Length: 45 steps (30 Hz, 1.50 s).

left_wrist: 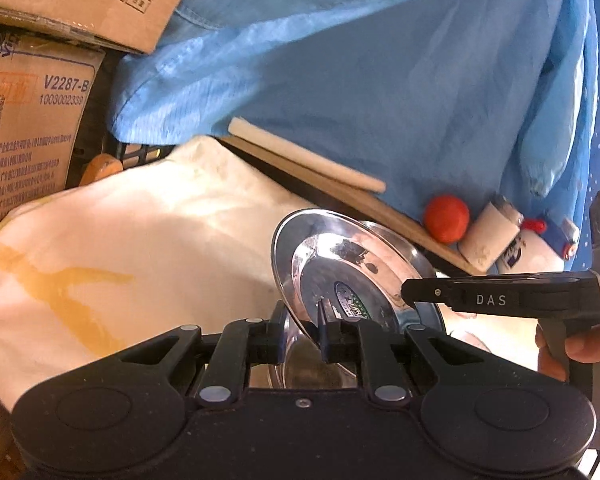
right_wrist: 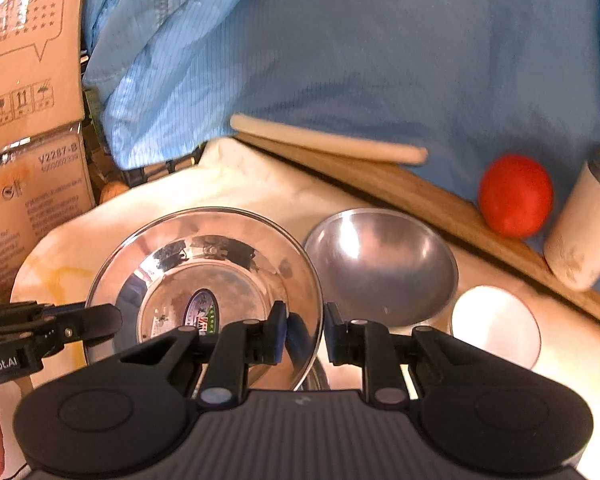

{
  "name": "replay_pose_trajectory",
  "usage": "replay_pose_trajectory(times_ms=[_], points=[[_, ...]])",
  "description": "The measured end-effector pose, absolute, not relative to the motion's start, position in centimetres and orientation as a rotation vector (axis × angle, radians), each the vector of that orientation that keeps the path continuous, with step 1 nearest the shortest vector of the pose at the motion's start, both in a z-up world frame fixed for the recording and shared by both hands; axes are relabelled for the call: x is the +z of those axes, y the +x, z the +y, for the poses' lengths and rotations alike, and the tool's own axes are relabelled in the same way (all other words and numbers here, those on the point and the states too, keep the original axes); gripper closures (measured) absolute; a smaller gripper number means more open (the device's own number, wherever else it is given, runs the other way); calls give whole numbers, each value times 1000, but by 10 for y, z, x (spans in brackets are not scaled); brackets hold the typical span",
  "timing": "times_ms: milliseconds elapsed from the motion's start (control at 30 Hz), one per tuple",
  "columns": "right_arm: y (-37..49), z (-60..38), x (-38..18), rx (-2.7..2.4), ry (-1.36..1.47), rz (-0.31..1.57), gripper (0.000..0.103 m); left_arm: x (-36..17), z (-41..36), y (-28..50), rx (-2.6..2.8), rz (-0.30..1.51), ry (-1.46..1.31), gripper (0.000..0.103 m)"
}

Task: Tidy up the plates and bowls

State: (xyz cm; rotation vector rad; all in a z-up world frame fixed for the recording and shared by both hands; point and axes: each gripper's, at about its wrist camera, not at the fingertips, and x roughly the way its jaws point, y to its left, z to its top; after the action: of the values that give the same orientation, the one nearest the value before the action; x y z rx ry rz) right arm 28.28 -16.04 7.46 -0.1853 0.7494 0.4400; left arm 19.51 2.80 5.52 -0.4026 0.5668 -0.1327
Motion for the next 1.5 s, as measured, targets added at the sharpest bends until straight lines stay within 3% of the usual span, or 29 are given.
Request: replay_pose_trajectory(times_ms=[1500], points=[[247,-175,53,417,-264,789,80,47,3,185,-168,674,-204,81]])
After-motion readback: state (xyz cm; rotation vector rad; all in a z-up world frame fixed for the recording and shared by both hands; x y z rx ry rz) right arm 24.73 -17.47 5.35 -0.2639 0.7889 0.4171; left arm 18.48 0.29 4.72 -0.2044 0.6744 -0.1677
